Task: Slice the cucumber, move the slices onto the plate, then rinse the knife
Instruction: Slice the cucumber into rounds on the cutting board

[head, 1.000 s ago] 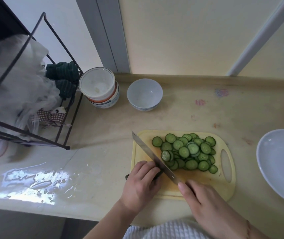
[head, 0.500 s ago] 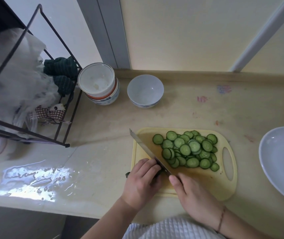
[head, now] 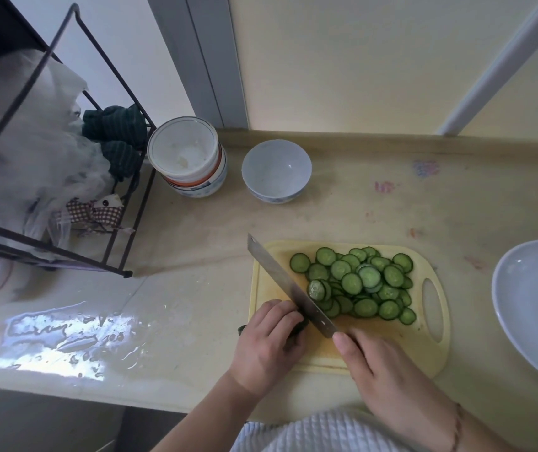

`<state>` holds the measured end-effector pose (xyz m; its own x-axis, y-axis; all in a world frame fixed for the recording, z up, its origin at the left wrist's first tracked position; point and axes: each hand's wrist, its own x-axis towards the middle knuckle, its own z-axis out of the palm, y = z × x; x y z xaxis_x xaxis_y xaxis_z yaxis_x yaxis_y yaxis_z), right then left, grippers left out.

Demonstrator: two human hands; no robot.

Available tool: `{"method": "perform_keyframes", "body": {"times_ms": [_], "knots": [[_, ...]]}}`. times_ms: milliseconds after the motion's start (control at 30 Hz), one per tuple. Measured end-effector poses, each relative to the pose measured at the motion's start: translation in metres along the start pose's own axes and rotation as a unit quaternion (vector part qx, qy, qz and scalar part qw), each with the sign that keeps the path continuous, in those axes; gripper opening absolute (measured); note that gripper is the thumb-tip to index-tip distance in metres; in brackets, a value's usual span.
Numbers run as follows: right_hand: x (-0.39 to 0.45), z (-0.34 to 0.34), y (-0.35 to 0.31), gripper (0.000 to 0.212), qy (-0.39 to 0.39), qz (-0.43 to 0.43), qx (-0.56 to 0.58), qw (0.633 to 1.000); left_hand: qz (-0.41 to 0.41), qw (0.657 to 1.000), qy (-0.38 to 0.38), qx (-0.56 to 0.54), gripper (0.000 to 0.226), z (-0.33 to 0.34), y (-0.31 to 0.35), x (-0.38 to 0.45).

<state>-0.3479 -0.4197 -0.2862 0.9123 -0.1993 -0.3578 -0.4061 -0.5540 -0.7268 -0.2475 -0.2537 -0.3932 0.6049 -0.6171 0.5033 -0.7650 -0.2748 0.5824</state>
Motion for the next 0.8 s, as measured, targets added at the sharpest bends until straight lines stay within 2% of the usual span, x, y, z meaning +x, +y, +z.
{"method": "perform_keyframes", "body": {"times_ms": [367,533,667,800], "knots": [[0.007,0.008,-0.002,0.051,-0.028,0.027,-0.032,0.999,-0.004,1.000,-0.003,0.002,0.028,0.003,-0.002,-0.004],[0.024,0.024,0.008,0.066,-0.029,0.028,-0.026,0.999,0.000,1.000,0.003,0.001,0.027,0.003,-0.001,-0.003],[0.026,0.018,0.016,0.059,-0.012,0.027,-0.026,0.999,-0.012,1.000,-0.004,0.007,0.017,0.001,0.000,-0.002],[0.022,0.008,0.013,0.052,-0.020,0.042,-0.021,0.999,-0.014,1.000,-0.007,0.009,0.018,0.002,-0.002,-0.005]]}}
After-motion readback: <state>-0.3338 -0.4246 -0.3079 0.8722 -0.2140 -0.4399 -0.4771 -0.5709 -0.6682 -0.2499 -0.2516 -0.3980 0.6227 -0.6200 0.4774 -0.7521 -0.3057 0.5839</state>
